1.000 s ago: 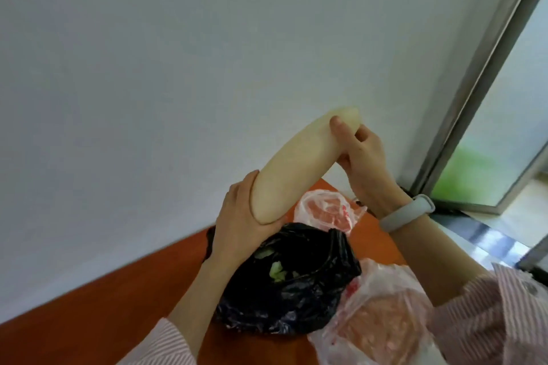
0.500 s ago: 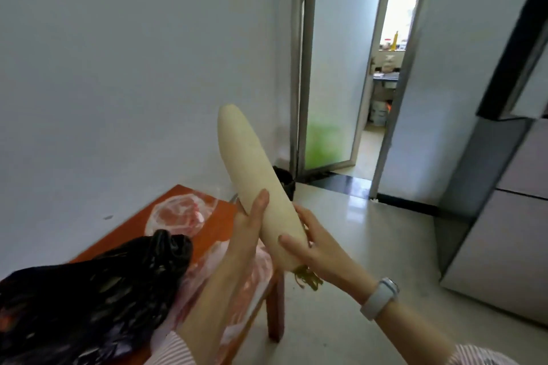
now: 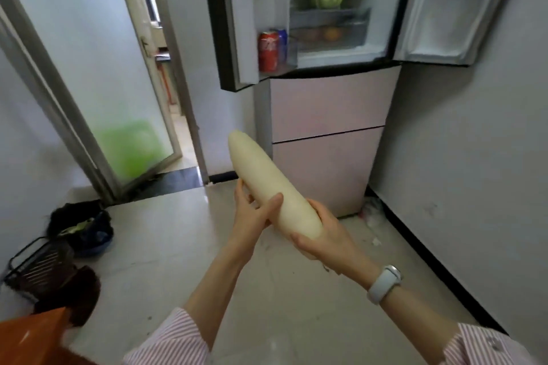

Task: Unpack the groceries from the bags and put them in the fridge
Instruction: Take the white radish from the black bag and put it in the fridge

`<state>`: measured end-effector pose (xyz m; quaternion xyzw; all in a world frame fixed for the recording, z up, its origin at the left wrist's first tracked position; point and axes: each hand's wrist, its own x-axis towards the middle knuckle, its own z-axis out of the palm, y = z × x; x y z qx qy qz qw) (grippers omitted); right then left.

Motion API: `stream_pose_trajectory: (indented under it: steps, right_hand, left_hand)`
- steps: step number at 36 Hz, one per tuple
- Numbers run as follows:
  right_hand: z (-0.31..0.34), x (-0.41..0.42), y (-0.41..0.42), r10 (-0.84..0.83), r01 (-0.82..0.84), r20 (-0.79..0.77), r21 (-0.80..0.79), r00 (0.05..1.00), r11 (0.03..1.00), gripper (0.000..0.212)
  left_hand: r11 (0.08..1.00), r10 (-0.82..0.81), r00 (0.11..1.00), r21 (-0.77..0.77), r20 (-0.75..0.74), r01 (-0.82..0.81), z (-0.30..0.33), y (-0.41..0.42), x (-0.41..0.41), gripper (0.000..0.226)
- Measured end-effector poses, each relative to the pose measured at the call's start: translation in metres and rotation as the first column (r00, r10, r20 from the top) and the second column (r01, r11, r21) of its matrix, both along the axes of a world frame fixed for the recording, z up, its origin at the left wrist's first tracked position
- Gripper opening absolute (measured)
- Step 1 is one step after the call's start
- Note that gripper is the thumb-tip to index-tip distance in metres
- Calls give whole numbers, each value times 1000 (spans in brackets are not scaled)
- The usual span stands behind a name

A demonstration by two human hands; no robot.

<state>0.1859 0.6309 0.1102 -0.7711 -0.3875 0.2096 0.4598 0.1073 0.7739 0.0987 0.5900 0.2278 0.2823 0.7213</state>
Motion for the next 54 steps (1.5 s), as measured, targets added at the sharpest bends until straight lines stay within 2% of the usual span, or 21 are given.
stream_pose_trajectory:
  steps: [4, 9, 12, 17, 20, 28, 35, 41, 47, 50, 52, 54]
  right_hand:
    - [-3, 65, -6, -123, 125, 45, -31, 991, 992, 61]
    - [0, 174, 6, -290, 291, 36, -23, 956, 956, 65]
    - [22, 239, 24, -345, 347, 74, -1, 936, 938, 70]
    - [73, 344, 56, -380, 371, 144, 87, 914, 925, 63]
    - [100, 397, 71, -412, 385, 175, 169, 894, 907, 60]
    - [154, 550, 127, -358, 283, 244, 294, 901, 913, 61]
    - [185, 674, 197, -255, 145, 369, 300, 894, 943, 68]
    - [219, 743, 277, -198, 39, 418, 360, 886, 932, 66]
    - [250, 796, 366, -137, -56, 543, 324, 829, 945, 74]
    - [261, 820, 413, -126, -84, 602, 309, 789, 947, 76]
    - [267, 832, 442, -141, -78, 617, 314, 774, 946, 73]
    - [271, 842, 470, -121, -91, 630, 294, 767, 951, 71]
  left_hand:
    - [998, -66, 998, -11, 8, 66, -9, 1, 82, 89]
    - [979, -188, 981, 90, 46, 183, 1, 19, 211, 86]
    - [966, -236, 968, 131, 84, 224, 24, 39, 285, 77]
    - [940, -309, 941, 196, 139, 279, 81, 72, 391, 73]
    - [933, -329, 927, 215, 178, 290, 116, 87, 446, 78]
    - [940, -292, 929, 248, 228, 235, 174, 151, 591, 96]
    - [962, -136, 943, 269, 304, 52, 204, 209, 684, 72]
    - [938, -15, 963, 338, 271, -80, 241, 283, 733, 61]
    - [782, 135, 966, 574, 222, -242, 263, 373, 761, 40]
    - [548, 333, 935, 783, 119, -295, 262, 427, 772, 47]
    - [349, 505, 860, 893, 76, -284, 260, 462, 780, 46]
    - [242, 622, 783, 941, 36, -236, 258, 492, 787, 44]
